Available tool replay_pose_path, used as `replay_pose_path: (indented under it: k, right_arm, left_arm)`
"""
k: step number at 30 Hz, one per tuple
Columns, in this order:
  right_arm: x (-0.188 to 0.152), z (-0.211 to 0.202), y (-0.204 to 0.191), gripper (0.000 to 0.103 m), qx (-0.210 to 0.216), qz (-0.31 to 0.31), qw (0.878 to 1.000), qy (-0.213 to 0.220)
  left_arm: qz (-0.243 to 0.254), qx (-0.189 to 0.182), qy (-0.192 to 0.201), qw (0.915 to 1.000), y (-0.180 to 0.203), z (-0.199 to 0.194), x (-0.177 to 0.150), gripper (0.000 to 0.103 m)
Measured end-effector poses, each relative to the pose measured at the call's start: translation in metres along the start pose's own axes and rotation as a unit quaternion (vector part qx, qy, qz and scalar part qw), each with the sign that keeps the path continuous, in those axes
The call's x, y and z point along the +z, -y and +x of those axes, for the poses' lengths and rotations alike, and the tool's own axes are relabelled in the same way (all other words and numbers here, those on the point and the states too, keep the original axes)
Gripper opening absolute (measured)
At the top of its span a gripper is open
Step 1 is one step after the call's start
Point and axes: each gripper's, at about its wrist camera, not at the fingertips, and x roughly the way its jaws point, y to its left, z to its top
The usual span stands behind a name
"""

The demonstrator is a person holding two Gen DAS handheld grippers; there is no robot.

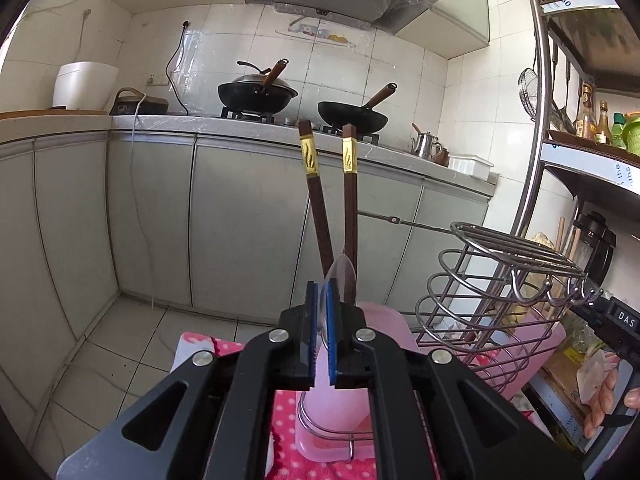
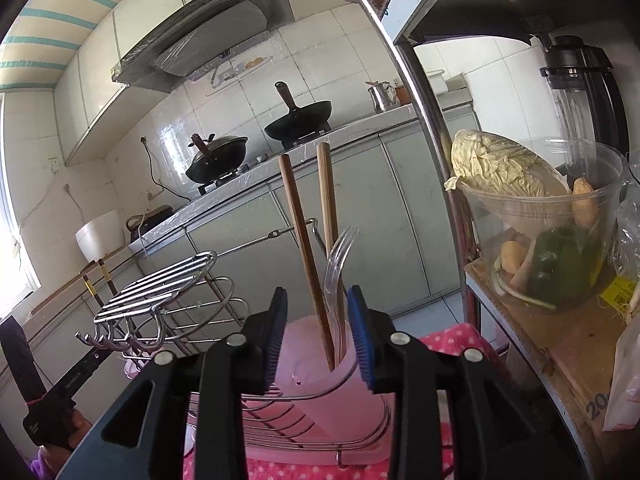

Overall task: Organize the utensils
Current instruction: 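Release the fork into the pink cup with the right tool while the left tool lowers the clear utensil, then lower both tools to the black utensils lying on the pink cloth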

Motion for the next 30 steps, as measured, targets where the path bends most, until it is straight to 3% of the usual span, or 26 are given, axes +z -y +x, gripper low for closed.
replay_pose_path:
  k: [1,4,10,14,19,23,26,29,30]
  right_arm:
    - [0.000,-0.001,0.000,0.035,-0.001,0.000,1.000,-0.001]
    - [0.000,-0.006,0.002,0.037,-0.003,0.001,1.000,-0.008]
    - [-0.005,-0.021,0.006,0.042,-0.008,0.011,1.000,-0.017]
    - [-0.015,-0.032,0.007,0.042,-0.010,0.019,0.999,-0.038]
    - [-0.043,-0.040,0.004,0.042,-0.012,0.014,0.994,-0.104]
    - [-0.070,-0.043,-0.001,0.042,0.003,0.016,0.985,-0.171]
    - [-0.089,-0.044,-0.005,0.036,0.020,0.025,0.975,-0.218]
    - [-0.108,-0.039,-0.008,0.024,0.031,0.033,0.961,-0.274]
    - [-0.113,-0.037,-0.009,0.015,0.032,0.035,0.955,-0.294]
  left_arm:
    - [-0.004,-0.001,-0.003,1.0000,-0.001,0.000,0.000,0.020]
    - [-0.020,-0.003,-0.007,0.9998,-0.004,-0.004,0.001,0.037]
    - [-0.033,-0.003,-0.016,0.9993,-0.008,-0.018,0.003,0.040]
    - [-0.036,-0.005,-0.043,0.9984,-0.011,-0.031,-0.003,0.040]
    - [-0.031,-0.020,-0.101,0.9942,-0.010,-0.043,-0.022,0.040]
    - [-0.030,-0.056,-0.192,0.9793,-0.004,-0.043,-0.047,0.040]
    - [-0.037,-0.082,-0.280,0.9558,0.003,-0.034,-0.070,0.040]
    - [-0.024,-0.102,-0.343,0.9334,0.016,-0.027,-0.090,0.029]
    - [-0.016,-0.104,-0.357,0.9280,0.020,-0.026,-0.095,0.026]
